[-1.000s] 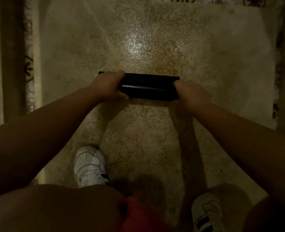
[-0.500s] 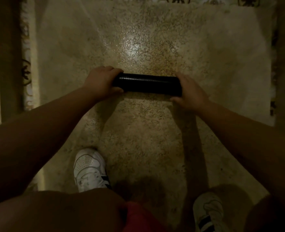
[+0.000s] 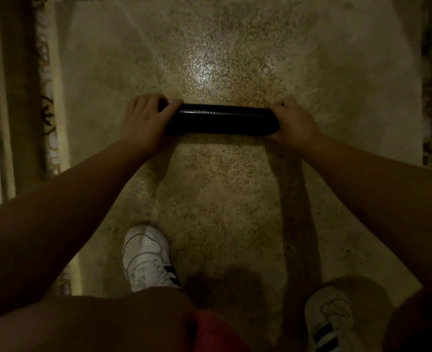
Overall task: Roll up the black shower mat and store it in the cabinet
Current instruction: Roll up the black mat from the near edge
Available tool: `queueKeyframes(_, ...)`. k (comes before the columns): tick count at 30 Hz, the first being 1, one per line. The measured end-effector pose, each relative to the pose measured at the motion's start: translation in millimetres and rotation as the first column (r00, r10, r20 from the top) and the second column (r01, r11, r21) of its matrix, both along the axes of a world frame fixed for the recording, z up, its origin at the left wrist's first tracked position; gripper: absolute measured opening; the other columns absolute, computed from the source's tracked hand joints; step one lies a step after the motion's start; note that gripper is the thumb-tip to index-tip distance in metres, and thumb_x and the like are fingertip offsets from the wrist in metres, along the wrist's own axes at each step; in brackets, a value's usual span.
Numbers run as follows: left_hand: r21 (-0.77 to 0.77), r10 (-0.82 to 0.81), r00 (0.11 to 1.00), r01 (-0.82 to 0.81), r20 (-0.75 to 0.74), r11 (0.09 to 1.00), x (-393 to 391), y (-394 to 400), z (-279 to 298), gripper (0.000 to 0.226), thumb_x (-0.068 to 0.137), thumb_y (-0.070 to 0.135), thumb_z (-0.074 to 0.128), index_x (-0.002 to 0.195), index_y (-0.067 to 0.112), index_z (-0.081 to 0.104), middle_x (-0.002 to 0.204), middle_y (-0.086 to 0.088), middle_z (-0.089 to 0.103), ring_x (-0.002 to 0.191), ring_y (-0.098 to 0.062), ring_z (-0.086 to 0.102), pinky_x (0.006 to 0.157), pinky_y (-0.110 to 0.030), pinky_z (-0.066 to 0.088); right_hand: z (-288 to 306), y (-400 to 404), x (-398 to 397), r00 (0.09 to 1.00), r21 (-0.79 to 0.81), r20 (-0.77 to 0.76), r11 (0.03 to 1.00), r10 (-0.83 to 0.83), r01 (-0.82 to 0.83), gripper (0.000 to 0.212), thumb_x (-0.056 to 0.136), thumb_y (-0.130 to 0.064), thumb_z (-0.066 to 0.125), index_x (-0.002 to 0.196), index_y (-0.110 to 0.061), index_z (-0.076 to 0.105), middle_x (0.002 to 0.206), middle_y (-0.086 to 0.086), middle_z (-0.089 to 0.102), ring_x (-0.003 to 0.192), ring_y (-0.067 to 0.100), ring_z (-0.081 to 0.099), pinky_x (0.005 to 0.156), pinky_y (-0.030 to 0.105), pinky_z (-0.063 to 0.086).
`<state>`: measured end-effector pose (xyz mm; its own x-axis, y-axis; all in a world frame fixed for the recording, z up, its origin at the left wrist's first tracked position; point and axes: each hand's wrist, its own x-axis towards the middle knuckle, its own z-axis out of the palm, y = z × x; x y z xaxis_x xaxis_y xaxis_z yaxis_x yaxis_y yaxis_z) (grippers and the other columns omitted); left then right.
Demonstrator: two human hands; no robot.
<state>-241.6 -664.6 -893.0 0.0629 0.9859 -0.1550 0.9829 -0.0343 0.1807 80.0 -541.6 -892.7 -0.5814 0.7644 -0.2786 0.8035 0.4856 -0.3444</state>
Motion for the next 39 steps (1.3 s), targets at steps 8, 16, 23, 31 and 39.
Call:
queueKeyframes(8, -0.137, 0.11, 0.95, -0.072, 0.293, 0.988, -22.9, -4.6, 1.1, 0.066, 0.068, 0.035, 0.081, 0.125, 0.017, 0.051, 0.113, -0.012, 0.063, 0.102, -0.031, 0.058, 0.081, -0.036, 0.044, 11.5, 19.1, 1.4, 0.989, -0.387, 0.077, 0.91, -0.129, 0.148, 0.084, 0.063, -0.03, 0.088, 0.135, -0.016, 0.047, 0.129, 0.012, 0.056, 0.115, 0.03, 0.053, 0.089, 0.033, 0.043)
queueKeyframes(16, -0.233, 0.387, 0.787, -0.311, 0.48, 0.921, -28.4, -44.1, -24.4, 0.07, 0.071, 0.03, 0.083, 0.13, 0.016, 0.049, 0.126, -0.01, 0.054, 0.108, -0.015, 0.049, 0.088, -0.026, 0.038, -6.0, -19.8, 12.1, 0.933, -0.416, -0.097, 0.866, -0.347, 0.279, 0.072, 0.086, -0.036, 0.067, 0.147, -0.025, 0.029, 0.144, 0.01, 0.043, 0.124, 0.025, 0.045, 0.094, 0.03, 0.039)
queueKeyframes(23, -0.205, 0.328, 0.862, -0.267, 0.386, 0.942, -27.3, -39.0, -27.2, 0.071, 0.073, 0.032, 0.08, 0.133, 0.013, 0.047, 0.128, -0.015, 0.054, 0.115, -0.032, 0.051, 0.094, -0.039, 0.04, -10.7, -9.7, 3.6, 0.966, -0.289, -0.004, 0.925, -0.257, 0.245, 0.103, 0.059, -0.03, 0.089, 0.142, -0.024, 0.029, 0.133, 0.017, 0.049, 0.121, 0.035, 0.046, 0.099, 0.048, 0.041)
queueKeyframes(31, -0.172, 0.263, 0.93, -0.224, 0.255, 0.959, -22.8, -32.1, -23.0, 0.083, 0.058, 0.041, 0.086, 0.128, 0.015, 0.048, 0.122, -0.015, 0.056, 0.108, -0.034, 0.055, 0.089, -0.05, 0.047, -13.0, -9.5, 0.2, 0.986, -0.161, -0.082, 0.978, -0.146, 0.131, 0.062, 0.065, -0.033, 0.082, 0.118, -0.016, 0.054, 0.116, 0.012, 0.057, 0.108, 0.032, 0.05, 0.086, 0.039, 0.042)
queueKeyframes(39, -0.387, 0.478, 0.665, -0.295, 0.573, 0.874, -47.2, -32.3, -13.5, 0.075, 0.064, 0.029, 0.088, 0.126, 0.034, 0.047, 0.112, 0.008, 0.056, 0.093, 0.002, 0.057, 0.072, -0.008, 0.043, -0.8, 8.5, 12.2, 0.909, -0.602, -0.075, 0.745, -0.411, 0.288, 0.066, 0.06, -0.025, 0.089, 0.118, -0.029, 0.058, 0.102, -0.011, 0.056, 0.087, 0.009, 0.06, 0.061, 0.017, 0.052)
